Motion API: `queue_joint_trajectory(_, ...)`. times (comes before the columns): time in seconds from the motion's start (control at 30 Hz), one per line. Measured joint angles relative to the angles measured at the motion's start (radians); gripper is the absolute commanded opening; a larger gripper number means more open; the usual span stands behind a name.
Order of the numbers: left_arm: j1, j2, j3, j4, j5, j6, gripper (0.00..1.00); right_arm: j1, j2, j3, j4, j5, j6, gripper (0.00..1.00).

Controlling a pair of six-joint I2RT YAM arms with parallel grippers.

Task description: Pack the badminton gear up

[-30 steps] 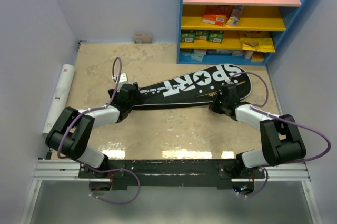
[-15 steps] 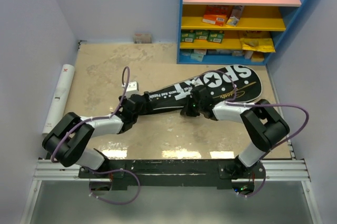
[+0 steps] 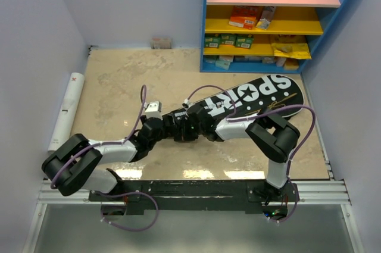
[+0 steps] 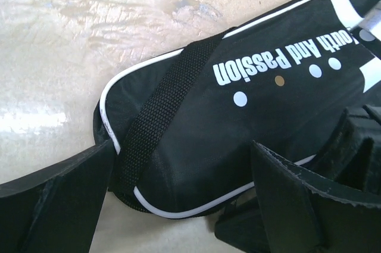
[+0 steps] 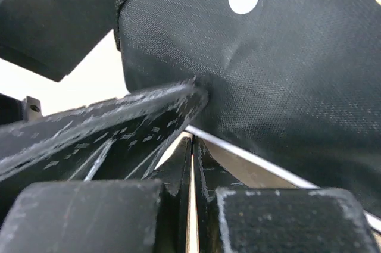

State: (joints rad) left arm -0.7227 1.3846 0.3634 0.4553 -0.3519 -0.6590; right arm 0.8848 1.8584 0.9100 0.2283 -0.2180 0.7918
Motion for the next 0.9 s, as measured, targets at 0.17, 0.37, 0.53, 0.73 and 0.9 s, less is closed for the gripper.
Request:
queue_joint_trajectory(0.17, -0.02, -0.04, -0.068, 0.069, 0.008, -0.038, 1.0, 0.0, 0.007, -0.007, 0.027, -0.032, 0.035, 0.0)
queue_joint_trajectory(0.37, -0.077, -0.104, -0.134, 0.096, -0.018, -0.08, 0.99, 0.002, 0.007, -0.064, 0.106, -0.103, 0.072, 0.0)
queue_joint_trajectory(0.53, -0.146, -0.152, -0.198, 0.142, -0.049, -0.127, 0.98, 0.007, -0.016, -0.148, 0.198, -0.145, 0.101, 0.0)
queue_joint_trajectory(0.73, -0.293, -0.146, -0.242, 0.232, -0.042, -0.198, 0.98, 0.017, -0.163, -0.332, 0.242, -0.125, 0.119, 0.0)
queue_joint_trajectory(0.9, -0.43, -0.103, -0.246, 0.315, -0.012, -0.252, 0.98, 0.022, -0.389, -0.5, 0.214, -0.081, 0.138, 0.0)
